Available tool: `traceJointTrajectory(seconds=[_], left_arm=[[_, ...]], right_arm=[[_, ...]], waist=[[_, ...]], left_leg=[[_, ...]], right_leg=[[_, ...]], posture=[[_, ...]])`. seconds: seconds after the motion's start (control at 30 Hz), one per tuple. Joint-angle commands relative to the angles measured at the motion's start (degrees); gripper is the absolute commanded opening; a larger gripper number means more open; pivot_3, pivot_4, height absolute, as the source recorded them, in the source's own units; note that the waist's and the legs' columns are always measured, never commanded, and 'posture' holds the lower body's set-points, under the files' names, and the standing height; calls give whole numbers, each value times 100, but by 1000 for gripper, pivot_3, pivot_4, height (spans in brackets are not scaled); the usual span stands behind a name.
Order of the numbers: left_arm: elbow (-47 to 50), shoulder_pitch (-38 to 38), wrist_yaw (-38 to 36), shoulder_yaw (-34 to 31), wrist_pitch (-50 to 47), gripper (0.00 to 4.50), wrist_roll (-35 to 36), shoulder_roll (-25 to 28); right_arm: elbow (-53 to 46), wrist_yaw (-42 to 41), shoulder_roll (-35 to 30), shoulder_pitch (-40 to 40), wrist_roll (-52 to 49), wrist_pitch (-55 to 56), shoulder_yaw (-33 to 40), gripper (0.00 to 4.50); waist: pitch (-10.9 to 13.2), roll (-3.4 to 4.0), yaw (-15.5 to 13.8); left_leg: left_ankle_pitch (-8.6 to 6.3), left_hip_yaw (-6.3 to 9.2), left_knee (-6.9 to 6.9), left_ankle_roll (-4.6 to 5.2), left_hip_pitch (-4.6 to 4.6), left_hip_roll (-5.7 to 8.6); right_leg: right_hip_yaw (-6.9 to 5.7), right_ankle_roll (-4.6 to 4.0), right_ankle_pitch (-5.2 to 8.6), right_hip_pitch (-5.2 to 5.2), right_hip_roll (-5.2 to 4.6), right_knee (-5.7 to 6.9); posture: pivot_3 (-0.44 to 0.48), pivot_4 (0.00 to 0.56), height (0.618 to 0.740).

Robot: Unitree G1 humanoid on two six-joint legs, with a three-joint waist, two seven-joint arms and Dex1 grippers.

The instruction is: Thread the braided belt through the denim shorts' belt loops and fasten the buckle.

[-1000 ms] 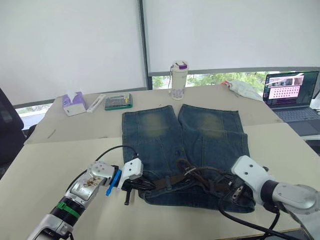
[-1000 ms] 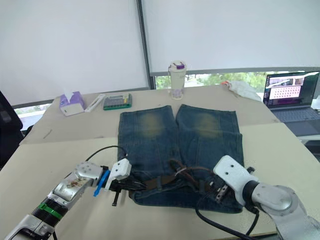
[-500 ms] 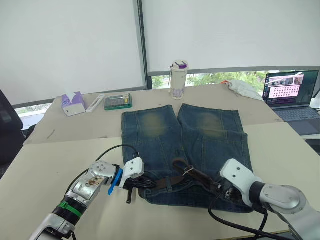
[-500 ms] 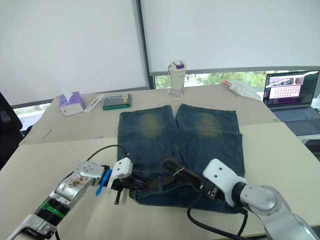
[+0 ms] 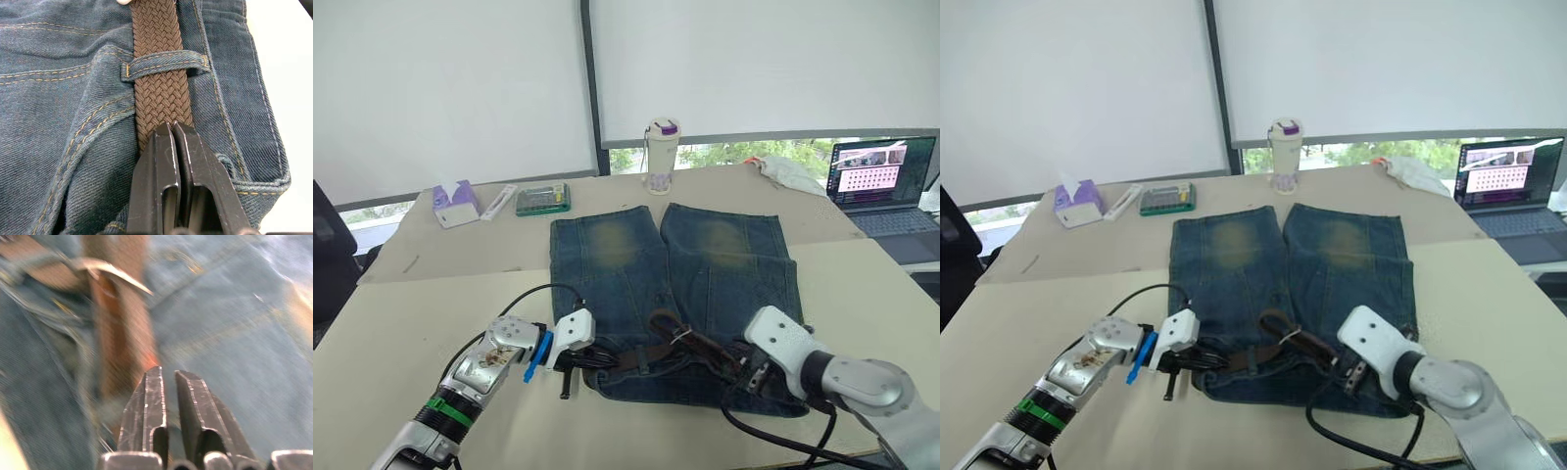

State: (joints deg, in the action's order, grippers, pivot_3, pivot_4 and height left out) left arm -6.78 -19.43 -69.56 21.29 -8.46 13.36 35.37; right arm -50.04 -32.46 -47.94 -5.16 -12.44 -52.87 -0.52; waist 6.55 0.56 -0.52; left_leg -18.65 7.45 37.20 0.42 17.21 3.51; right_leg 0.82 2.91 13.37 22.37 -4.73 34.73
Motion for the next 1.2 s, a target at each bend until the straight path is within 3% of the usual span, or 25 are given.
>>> traceJointTrajectory(seconds=[0.03,0.77,0.8,1.2], left_arm=[[-456,236,296,153,-241,0,-593,134],[-594,129,337,186,-154,0,-659,85],[-607,133,341,190,-139,0,-664,84],[-684,234,402,201,42,0,-725,78]], right_arm=[[-127,18,-21,100,-25,-75,-3,547],[510,149,-238,625,572,6,-842,547],[524,161,-268,635,641,18,-872,26],[435,150,-373,441,847,73,-697,12]], waist=[[0,0,2],[2,-3,0],[2,-2,0],[3,-3,-14]], left_leg=[[0,0,0,0,0,1],[3,0,-10,-5,-2,0],[3,0,-10,-5,-1,-1],[4,2,-14,-7,0,-1]], right_leg=[[1,0,0,0,-1,0],[-1,1,0,3,-1,-2],[-1,1,0,3,-1,-2],[-3,2,1,3,-2,-11]], posture=[[0,150,740],[0,150,740],[0,150,740],[0,150,740]])
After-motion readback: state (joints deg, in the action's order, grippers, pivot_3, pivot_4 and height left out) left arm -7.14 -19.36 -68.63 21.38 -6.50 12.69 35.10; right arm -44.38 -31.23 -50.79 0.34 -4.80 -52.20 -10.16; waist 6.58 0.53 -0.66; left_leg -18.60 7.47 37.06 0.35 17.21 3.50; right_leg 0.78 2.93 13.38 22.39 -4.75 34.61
